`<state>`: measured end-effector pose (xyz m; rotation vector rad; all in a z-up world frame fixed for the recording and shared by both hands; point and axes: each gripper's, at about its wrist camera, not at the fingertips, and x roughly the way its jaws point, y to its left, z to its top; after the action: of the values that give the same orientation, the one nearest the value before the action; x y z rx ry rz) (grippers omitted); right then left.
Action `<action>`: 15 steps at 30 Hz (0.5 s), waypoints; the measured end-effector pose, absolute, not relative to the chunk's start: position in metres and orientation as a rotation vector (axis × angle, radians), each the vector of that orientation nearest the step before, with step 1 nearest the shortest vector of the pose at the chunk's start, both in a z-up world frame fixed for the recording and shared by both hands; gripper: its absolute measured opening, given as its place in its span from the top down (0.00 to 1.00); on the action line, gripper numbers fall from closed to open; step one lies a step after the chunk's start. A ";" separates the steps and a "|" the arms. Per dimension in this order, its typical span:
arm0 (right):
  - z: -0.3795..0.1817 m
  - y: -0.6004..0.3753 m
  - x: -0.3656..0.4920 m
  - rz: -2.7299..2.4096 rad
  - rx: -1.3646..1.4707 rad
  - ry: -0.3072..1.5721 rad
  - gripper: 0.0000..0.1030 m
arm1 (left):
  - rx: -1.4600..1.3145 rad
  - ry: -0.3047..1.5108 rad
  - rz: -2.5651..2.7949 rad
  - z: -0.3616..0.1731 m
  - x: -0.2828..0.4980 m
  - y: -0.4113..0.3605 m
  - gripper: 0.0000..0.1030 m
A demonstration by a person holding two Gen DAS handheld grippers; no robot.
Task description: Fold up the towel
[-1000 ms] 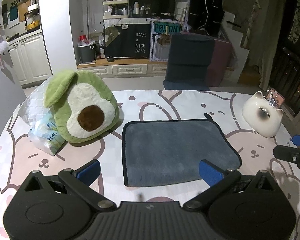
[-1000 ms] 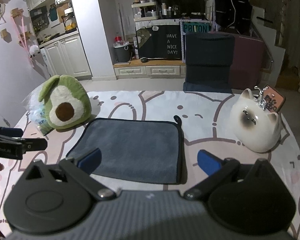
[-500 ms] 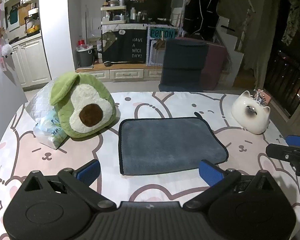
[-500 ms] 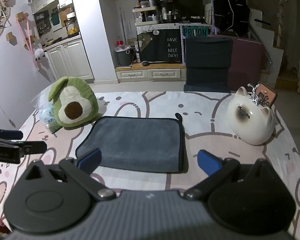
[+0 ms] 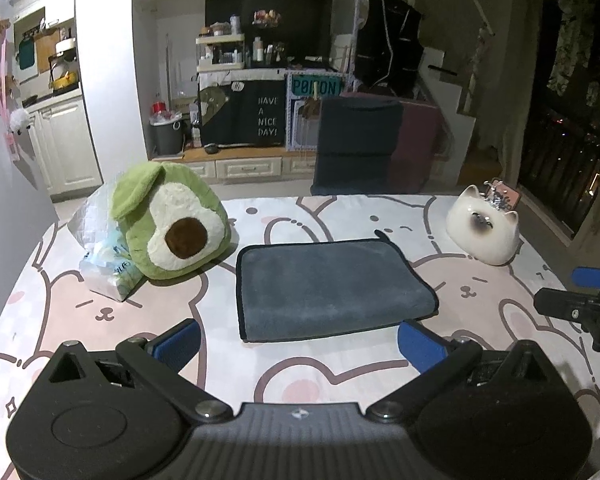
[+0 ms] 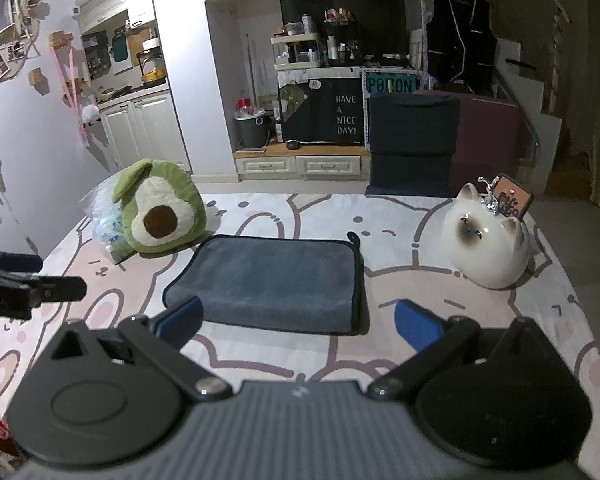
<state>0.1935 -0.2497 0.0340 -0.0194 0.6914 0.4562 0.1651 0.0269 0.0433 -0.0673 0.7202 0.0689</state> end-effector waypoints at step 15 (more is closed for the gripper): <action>0.047 -0.258 0.146 0.479 -0.017 0.645 0.00 | -0.040 0.639 0.025 0.058 0.119 0.015 0.00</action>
<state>0.1464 -0.2580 0.0467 -0.0172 0.6450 0.4789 0.1186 0.0147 0.0582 -0.0397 0.6395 0.0251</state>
